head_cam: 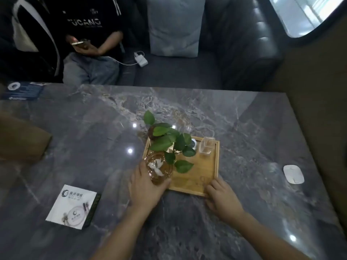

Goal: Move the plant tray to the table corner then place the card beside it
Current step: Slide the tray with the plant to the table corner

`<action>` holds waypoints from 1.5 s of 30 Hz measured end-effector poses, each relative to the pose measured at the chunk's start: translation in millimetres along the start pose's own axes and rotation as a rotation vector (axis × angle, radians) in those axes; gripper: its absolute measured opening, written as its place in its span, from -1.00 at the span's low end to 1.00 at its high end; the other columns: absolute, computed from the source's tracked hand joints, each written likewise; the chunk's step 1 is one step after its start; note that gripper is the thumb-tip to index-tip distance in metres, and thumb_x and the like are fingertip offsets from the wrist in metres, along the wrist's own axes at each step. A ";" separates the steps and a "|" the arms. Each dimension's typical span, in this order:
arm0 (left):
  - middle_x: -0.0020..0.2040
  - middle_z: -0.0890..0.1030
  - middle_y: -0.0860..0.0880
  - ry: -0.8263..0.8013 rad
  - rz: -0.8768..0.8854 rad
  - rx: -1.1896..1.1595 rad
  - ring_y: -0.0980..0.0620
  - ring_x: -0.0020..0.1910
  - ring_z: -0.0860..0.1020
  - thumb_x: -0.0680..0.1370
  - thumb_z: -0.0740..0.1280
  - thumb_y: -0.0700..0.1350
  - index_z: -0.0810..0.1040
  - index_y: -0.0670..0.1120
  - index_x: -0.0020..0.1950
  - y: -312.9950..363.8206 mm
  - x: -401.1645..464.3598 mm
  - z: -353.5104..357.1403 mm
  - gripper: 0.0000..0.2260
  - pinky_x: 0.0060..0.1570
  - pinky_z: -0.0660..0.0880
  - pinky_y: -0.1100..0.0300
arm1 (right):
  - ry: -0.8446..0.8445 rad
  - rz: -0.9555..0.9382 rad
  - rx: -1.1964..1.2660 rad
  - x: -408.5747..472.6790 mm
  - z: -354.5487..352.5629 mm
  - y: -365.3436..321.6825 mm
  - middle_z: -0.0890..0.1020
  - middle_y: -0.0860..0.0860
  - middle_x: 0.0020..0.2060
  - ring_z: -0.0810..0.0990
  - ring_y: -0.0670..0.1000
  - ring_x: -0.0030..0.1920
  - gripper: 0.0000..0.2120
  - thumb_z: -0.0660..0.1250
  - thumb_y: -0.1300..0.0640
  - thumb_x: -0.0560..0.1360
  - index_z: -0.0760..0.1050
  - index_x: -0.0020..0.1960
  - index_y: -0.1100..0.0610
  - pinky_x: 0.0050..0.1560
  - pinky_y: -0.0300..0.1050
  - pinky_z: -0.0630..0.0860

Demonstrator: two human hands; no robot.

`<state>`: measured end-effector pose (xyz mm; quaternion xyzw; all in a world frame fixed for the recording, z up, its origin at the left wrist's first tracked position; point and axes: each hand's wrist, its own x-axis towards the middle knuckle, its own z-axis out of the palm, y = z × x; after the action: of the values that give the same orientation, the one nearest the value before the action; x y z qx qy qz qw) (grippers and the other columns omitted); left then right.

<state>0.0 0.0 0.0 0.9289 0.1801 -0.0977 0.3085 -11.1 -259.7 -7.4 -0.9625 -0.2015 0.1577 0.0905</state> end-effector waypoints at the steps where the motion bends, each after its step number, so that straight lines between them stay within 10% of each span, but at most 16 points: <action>1: 0.42 0.45 -0.15 0.008 -0.006 -0.015 -0.20 0.39 0.39 0.24 0.50 0.35 0.26 -0.10 0.52 -0.6 1.3 1.1 -0.01 0.35 0.37 -0.19 | 0.016 -0.022 -0.007 0.9 1.6 2.9 0.61 0.08 -0.10 0.58 0.16 0.01 -0.82 0.43 0.07 0.35 0.54 -0.12 0.12 0.09 -0.07 0.39; 22: 0.28 0.53 -0.17 0.123 -0.063 -0.111 -0.22 0.28 0.43 0.04 0.71 0.06 0.39 -0.16 0.42 2.8 -1.0 21.6 0.03 0.28 0.38 -0.15 | 0.038 -0.050 0.080 1.0 -4.3 24.5 0.63 0.02 -0.20 0.58 0.12 -0.02 -0.86 0.46 0.08 0.38 0.52 -0.20 0.10 0.16 -0.06 0.42; 45: 0.34 0.50 -0.23 0.116 -0.049 -0.017 -0.30 0.33 0.42 0.06 0.67 0.17 0.35 -0.19 0.45 77.5 8.5 77.2 0.07 0.30 0.39 -0.26 | 0.045 0.038 0.124 -5.4 -22.0 112.5 0.65 0.09 -0.13 0.57 0.16 0.07 -0.87 0.45 0.14 0.40 0.53 -0.16 0.17 0.14 0.01 0.53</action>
<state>33.0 -102.3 -21.9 0.9257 0.2211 -0.0494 0.3029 32.1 -365.9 -12.1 -0.9620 -0.1709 0.1498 0.1513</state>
